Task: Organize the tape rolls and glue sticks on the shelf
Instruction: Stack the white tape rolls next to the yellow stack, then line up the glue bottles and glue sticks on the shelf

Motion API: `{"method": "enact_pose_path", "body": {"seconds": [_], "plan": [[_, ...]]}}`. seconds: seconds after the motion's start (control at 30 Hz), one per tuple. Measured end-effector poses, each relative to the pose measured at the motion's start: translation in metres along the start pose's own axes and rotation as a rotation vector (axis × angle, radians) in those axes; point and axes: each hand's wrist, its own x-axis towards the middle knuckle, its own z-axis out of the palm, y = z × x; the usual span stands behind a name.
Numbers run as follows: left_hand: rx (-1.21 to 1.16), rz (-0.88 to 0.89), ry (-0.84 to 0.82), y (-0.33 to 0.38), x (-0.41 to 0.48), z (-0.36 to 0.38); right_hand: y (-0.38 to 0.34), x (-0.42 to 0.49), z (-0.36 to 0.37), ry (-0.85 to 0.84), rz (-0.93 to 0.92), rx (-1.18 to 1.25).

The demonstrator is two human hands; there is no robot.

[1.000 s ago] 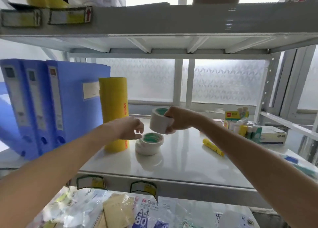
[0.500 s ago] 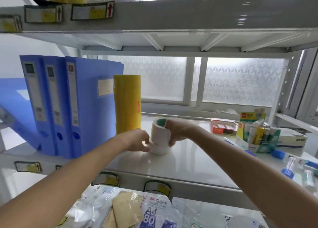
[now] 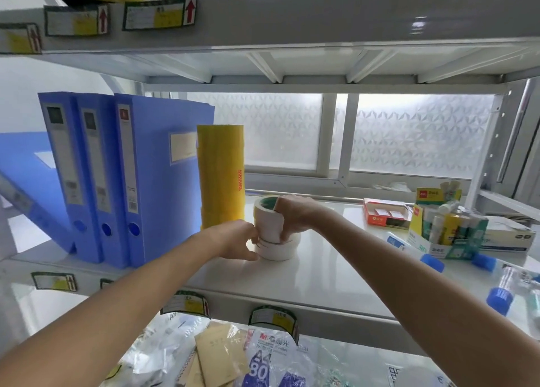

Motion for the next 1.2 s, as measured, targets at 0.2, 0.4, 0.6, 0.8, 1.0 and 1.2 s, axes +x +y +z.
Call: {"method": "enact_pose_path", "body": {"seconds": [0.2, 0.4, 0.6, 0.8, 1.0, 1.2], "plan": [[0.025, -0.03, -0.04, 0.01, -0.003, -0.01, 0.001, -0.004, -0.002, -0.013, -0.005, 0.06], [0.048, -0.007, -0.098, 0.033, -0.006, -0.025, 0.02, -0.026, -0.008, 0.125, -0.029, 0.19], [0.09, 0.13, -0.069, 0.108, 0.015, -0.033, 0.076, -0.082, -0.015, 0.116, 0.035, 0.216], [0.188, 0.246, 0.046, 0.19, 0.063, -0.038, 0.167, -0.176, -0.005, -0.141, 0.308, 0.041], [0.22, 0.455, 0.223, 0.267, 0.113, -0.015, 0.209, -0.244, 0.009, -0.292, 0.387, 0.009], [0.249, 0.46, 0.123, 0.311, 0.141, 0.015, 0.223, -0.258, 0.021, -0.149, 0.313, 0.04]]}}
